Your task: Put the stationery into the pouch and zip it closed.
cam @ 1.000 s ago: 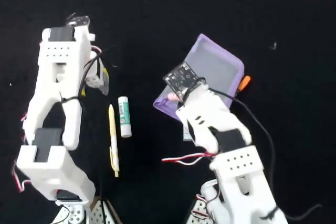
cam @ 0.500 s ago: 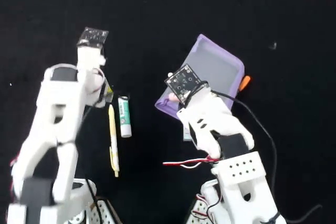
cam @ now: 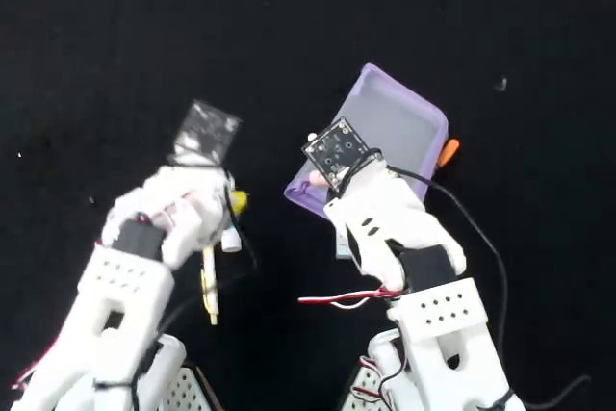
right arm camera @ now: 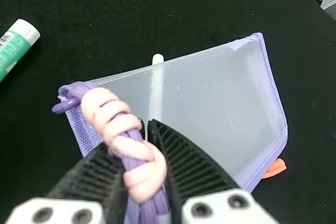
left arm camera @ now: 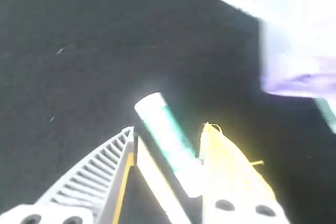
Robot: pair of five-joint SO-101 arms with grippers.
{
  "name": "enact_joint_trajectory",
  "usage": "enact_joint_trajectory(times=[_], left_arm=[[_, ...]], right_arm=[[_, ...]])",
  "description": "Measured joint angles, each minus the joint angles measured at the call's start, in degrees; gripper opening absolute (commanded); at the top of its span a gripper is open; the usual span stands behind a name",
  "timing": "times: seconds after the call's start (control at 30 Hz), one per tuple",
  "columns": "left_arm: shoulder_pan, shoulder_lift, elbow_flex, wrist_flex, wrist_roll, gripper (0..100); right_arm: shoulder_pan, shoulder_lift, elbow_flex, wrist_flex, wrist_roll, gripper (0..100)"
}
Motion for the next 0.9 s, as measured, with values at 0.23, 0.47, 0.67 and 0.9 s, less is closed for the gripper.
enact_joint_trajectory(times=[0.23,0.47,0.67,0.9], left_arm=[[8.0,-16.18,9.76,0.0,-0.09,21],[9.41,-34.64,20.22,-2.29,-0.09,21],[9.32,-49.49,34.29,-11.16,-0.09,21],[12.57,-51.69,34.29,-14.24,-0.18,21]], right_arm=[[0.0,0.0,0.0,0.0,0.0,1.1],[0.0,0.0,0.0,0.0,0.0,1.1],[0.0,-0.09,0.0,0.26,0.0,1.1],[0.0,-0.18,0.0,0.26,0.0,1.1]])
